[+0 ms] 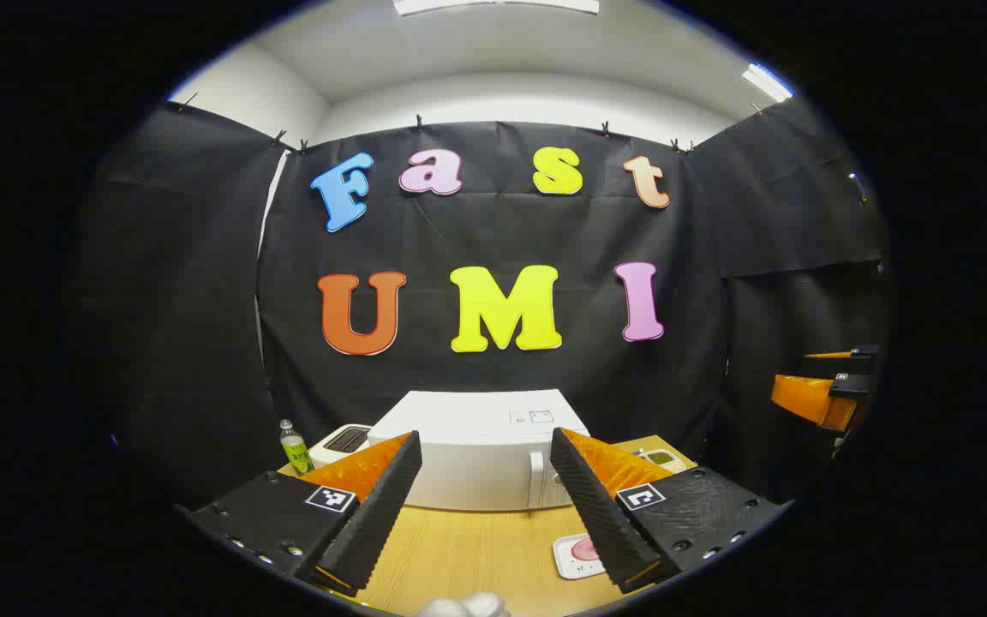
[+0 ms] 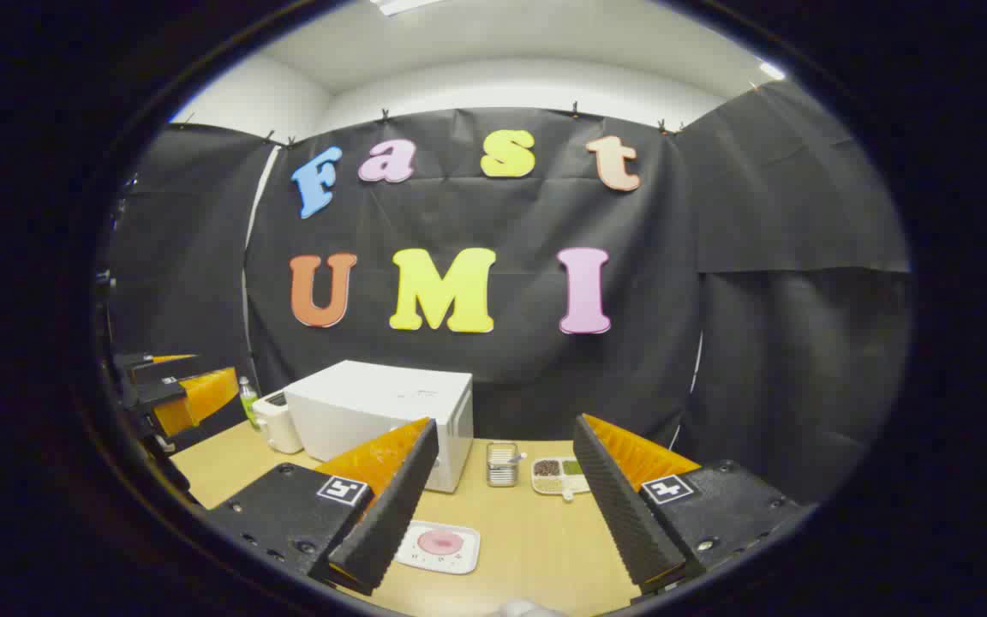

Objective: Open the microwave oven with the left hand, put the food in, and close the microwave oven.

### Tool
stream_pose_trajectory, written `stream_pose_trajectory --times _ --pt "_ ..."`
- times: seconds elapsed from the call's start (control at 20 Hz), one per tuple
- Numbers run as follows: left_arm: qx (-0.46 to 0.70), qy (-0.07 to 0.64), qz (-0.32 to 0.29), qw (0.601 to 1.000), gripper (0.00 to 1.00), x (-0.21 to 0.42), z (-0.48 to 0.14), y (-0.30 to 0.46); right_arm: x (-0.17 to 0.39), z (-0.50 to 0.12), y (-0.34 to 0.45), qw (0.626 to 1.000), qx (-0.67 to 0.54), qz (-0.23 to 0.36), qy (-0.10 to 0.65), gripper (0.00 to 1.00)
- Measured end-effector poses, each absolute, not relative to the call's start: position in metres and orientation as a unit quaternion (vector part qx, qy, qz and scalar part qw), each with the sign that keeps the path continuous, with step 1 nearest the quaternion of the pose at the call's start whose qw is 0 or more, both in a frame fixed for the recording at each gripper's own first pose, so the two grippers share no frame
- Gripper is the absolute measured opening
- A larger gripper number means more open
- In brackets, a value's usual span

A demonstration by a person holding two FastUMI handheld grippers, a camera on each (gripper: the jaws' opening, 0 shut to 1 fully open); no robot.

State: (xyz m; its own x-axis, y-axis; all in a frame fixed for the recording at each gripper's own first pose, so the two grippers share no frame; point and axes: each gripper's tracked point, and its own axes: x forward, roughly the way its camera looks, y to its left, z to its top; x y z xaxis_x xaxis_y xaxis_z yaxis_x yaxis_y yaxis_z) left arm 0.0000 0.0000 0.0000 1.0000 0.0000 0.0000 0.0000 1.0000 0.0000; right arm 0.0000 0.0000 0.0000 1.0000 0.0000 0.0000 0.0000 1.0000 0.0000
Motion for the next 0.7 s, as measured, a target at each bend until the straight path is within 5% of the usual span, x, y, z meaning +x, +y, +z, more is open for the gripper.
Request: stream_pose_trajectory --times 0.4,0.45,0.55,0.6,0.65,0.7 --pt "-0.001 -0.009 -0.002 1.000 0.95 0.000 0.006 0.004 -0.010 0.003 -0.007 1.000 -0.002 -0.019 -0.007 1.00" --pt "-0.002 -0.006 -0.005 1.000 0.95 0.001 0.005 0.002 -0.011 0.004 -0.008 1.000 -0.002 -0.022 -0.009 0.92" --pt "-0.001 -0.006 -0.007 1.000 0.95 0.004 0.003 0.001 -0.012 0.005 -0.009 1.000 -0.005 -0.027 -0.011 0.92" --pt "-0.001 -0.005 -0.007 1.000 0.95 0.006 0.002 0.002 -0.012 0.006 -0.010 0.999 -0.007 -0.029 -0.012 1.00" --pt "-0.002 -0.005 -0.006 1.000 0.95 0.007 0.001 0.003 -0.012 0.004 -0.010 0.999 -0.007 -0.030 -0.011 0.92" --pt "-0.003 -0.003 -0.006 1.000 0.95 0.008 -0.001 0.004 -0.011 0.003 -0.009 1.000 -0.006 -0.029 -0.010 1.00"
